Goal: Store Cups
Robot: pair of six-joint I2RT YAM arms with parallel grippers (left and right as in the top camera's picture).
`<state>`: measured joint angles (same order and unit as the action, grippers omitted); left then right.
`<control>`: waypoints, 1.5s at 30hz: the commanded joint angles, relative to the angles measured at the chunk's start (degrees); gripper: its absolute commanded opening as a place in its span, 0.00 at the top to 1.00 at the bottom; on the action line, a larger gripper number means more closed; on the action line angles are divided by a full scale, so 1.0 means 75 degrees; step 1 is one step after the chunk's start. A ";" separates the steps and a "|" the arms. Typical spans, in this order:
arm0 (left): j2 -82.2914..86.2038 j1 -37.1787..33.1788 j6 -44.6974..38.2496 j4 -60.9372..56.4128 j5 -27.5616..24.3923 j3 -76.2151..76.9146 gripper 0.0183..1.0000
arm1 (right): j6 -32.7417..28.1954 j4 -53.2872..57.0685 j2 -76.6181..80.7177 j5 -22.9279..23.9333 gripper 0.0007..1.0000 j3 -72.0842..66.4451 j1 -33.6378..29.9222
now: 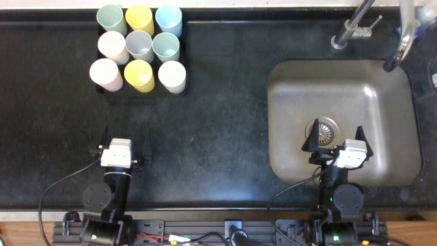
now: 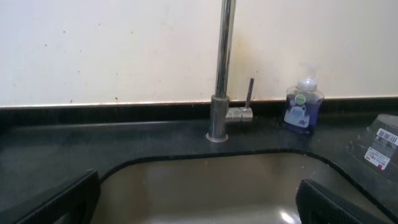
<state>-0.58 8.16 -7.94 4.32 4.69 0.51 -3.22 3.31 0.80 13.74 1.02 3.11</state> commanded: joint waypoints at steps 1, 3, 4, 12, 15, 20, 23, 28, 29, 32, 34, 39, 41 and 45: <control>0.0058 -0.0219 -0.0137 0.0015 -0.0050 -0.0009 0.00 | -0.0026 -0.0023 -0.0085 -0.0023 0.00 -0.0102 0.0067; 0.0058 -0.0399 -0.0137 0.0015 -0.0050 -0.0009 0.00 | -0.0026 -0.0023 -0.0085 -0.0026 0.00 -0.0102 0.0067; 0.0061 -0.0498 -0.0137 0.0015 -0.0050 -0.0009 0.00 | -0.0023 -0.0026 -0.0085 -0.0026 0.00 -0.0102 0.0070; 0.0058 -0.0650 -0.0137 0.0015 -0.0050 -0.0009 0.00 | -0.0026 -0.0029 -0.0087 -0.0023 0.00 -0.0102 0.0111; 0.0061 -0.0653 -0.0137 0.0015 -0.0050 -0.0009 0.00 | -0.0026 -0.0032 -0.0087 -0.0026 0.00 -0.0102 0.0178; 0.0061 -0.0653 -0.0137 0.0015 -0.0050 -0.0009 0.00 | -0.0023 -0.0032 -0.0087 -0.0023 0.00 -0.0102 0.0201; 0.0058 -0.0653 -0.0137 0.0017 -0.0050 -0.0009 0.00 | -0.0026 -0.0026 -0.0085 -0.0026 0.00 -0.0102 0.0192; 0.0058 -0.0653 -0.0137 0.0017 -0.0050 -0.0009 0.00 | -0.0023 -0.0023 -0.0085 -0.0026 0.00 -0.0102 0.0189; 0.0058 -0.0653 -0.0137 0.0017 -0.0050 -0.0009 0.00 | -0.0023 -0.0023 -0.0085 -0.0023 0.00 -0.0102 0.0189; 0.0058 -0.0653 -0.0137 0.0017 -0.0050 -0.0009 0.00 | -0.0023 -0.0026 -0.0085 -0.0026 0.00 -0.0102 0.0189; 0.0058 -0.0653 -0.0137 0.0017 -0.0050 -0.0009 0.00 | -0.0023 -0.0026 -0.0085 -0.0026 0.00 -0.0102 0.0189; 0.0058 -0.0653 -0.0137 0.0017 -0.0050 -0.0009 0.00 | -0.0026 -0.0026 -0.0085 -0.0023 0.00 -0.0102 0.0189; 0.0058 -0.0653 -0.0137 0.0017 -0.0050 -0.0009 0.00 | -0.0023 -0.0023 -0.0085 -0.0023 0.00 -0.0102 0.0189; 0.0058 -0.0653 -0.0137 0.0017 -0.0050 -0.0009 0.00 | -0.0026 -0.0026 -0.0085 -0.0023 0.00 -0.0102 0.0189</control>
<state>-0.58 3.60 -7.94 4.32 4.69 0.51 -3.25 3.36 0.80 13.72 1.02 4.25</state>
